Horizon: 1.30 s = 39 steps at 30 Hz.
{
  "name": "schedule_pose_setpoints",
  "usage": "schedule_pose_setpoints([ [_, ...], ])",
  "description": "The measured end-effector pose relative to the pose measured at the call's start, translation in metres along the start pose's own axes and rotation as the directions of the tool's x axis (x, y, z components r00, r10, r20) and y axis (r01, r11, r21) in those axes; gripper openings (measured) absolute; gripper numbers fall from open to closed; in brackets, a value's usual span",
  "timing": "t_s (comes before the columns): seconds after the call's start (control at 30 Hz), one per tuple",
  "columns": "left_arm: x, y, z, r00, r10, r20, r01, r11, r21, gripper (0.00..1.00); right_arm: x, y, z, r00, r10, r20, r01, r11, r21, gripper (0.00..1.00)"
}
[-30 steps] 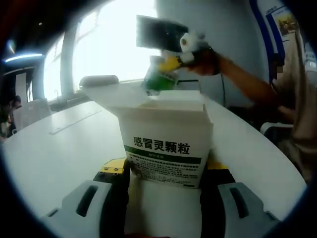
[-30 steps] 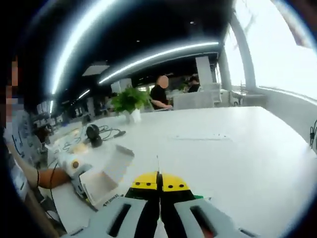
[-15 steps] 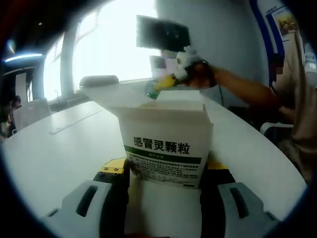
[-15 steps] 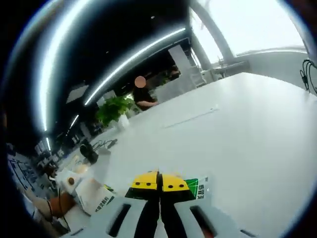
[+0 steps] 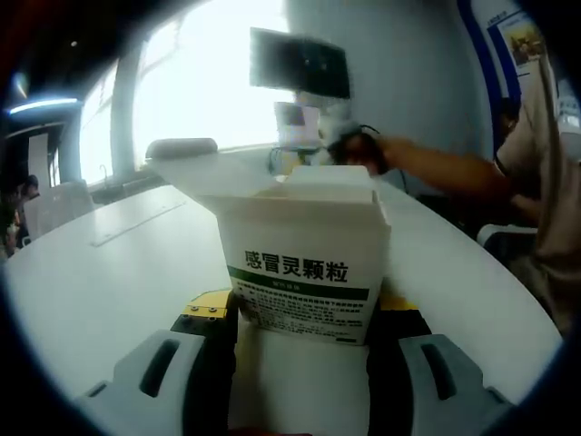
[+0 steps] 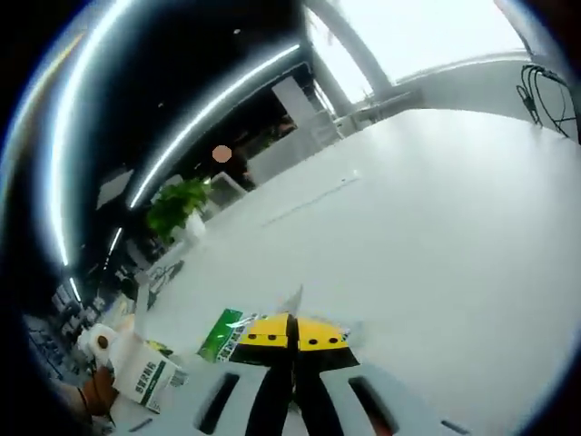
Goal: Take out ganmaoling bag from box put it on table
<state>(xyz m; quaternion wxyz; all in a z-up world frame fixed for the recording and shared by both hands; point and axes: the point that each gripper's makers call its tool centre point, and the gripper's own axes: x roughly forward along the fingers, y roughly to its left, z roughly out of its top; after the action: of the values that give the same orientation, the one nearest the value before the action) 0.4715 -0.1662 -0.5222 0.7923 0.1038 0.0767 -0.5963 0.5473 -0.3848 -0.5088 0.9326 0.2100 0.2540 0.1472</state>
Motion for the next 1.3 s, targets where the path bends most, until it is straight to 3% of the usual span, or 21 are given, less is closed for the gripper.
schedule_pose_setpoints([
  [0.13, 0.000, 0.000, 0.000, 1.000, 0.000, 0.000, 0.000, 1.000, 0.000, 0.48, -0.001, -0.007, 0.003, 0.998, -0.050, 0.023, 0.052, 0.994, -0.092, 0.00],
  [0.3, 0.000, 0.000, 0.000, 1.000, -0.001, 0.000, 0.001, 1.000, -0.001, 0.48, -0.005, -0.012, 0.008, 0.994, -0.097, 0.047, 0.105, 0.972, -0.212, 0.03],
  [0.63, -0.001, 0.000, 0.000, 1.000, -0.001, 0.001, 0.001, 1.000, -0.001, 0.48, -0.009, -0.022, 0.007, 0.986, -0.159, 0.045, 0.165, 0.944, -0.286, 0.07],
  [0.83, -0.001, 0.000, 0.000, 1.000, -0.001, 0.001, 0.001, 1.000, -0.001, 0.48, -0.014, -0.013, 0.006, 0.988, -0.144, 0.052, 0.153, 0.937, -0.314, 0.07],
  [1.17, 0.000, 0.000, 0.000, 1.000, 0.000, 0.000, 0.000, 1.000, 0.000, 0.48, -0.026, 0.017, 0.008, 0.989, -0.117, 0.095, 0.149, 0.851, -0.504, 0.00],
  [1.3, 0.000, -0.001, 0.000, 1.000, 0.000, 0.000, 0.000, 1.000, 0.000, 0.48, -0.032, 0.022, 0.006, 0.984, -0.144, 0.101, 0.176, 0.812, -0.557, 0.00],
])
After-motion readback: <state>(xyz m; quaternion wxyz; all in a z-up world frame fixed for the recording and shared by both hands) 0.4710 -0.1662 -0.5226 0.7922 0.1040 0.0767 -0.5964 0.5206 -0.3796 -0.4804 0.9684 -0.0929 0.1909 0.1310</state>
